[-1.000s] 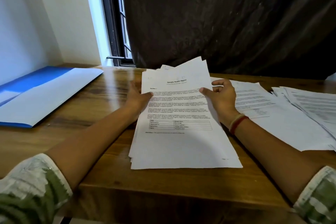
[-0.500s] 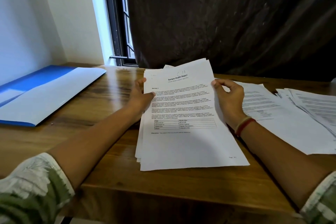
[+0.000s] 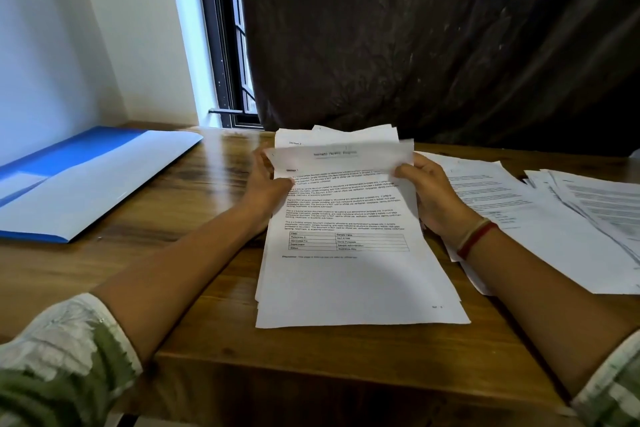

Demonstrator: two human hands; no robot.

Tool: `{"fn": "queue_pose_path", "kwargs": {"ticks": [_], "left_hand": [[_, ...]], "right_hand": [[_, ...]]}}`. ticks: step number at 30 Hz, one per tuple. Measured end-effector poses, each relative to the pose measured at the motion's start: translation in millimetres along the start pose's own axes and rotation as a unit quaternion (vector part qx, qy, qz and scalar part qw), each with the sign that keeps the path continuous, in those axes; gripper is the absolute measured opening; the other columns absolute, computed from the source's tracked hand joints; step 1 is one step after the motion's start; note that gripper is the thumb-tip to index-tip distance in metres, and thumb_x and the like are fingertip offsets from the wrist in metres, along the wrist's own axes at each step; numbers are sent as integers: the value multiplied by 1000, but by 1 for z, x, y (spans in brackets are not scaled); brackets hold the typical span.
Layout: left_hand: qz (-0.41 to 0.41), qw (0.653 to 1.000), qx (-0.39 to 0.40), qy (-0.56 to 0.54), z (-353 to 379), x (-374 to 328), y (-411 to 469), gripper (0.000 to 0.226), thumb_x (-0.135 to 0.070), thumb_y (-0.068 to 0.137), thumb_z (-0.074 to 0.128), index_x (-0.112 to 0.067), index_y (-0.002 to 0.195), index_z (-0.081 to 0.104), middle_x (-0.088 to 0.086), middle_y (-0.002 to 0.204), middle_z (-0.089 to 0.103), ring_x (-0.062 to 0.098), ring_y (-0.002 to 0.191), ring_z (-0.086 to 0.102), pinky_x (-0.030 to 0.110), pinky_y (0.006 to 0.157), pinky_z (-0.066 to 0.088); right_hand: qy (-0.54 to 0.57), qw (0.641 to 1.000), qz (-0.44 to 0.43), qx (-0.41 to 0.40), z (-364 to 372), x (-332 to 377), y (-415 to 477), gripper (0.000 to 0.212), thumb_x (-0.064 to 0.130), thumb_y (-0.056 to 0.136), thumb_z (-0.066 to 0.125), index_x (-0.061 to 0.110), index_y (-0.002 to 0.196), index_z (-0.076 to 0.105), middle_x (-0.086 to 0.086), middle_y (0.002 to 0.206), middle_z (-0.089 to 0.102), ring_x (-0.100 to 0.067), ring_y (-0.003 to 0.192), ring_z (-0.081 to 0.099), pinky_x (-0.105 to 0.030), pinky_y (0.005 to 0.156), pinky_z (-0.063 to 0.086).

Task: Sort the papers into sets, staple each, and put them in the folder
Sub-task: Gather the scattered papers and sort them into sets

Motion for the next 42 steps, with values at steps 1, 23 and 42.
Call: {"fn": "queue_pose_path", "kwargs": {"ticks": [1,23,42], "left_hand": [[5,1000,14,-2,1,0,1,59,18,78,58,-10,125,37,9,111,59,20,97,63,26,62,57],[28,997,67,-18,13,-8,-8,40,-3,87,64,-6,126,53,13,118,65,29,105,65,45,89,54],[120,990,68,-36,14,-27,-9,37,15,71,70,-21,65,77,4,114,65,29,109,62,21,77,55]], "right_hand": [[-6,1000,-9,7,2,3,-1,24,18,94,56,18,117,61,-7,114,68,-32,101,65,-48,88,56],[-93,959,-149,-221,-46,27,-12,30,15,89,67,18,110,47,1,85,61,-20,79,66,-29,64,55],[137,988,48,48,-4,-11,1,49,33,87,50,9,130,55,-19,115,64,-34,99,65,-42,81,55]]}}
Point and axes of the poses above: each hand's wrist, its own y-axis towards the middle knuckle, its own z-axis out of the palm, x = y × z, the point moved 10 cm from there along y, towards the middle knuckle
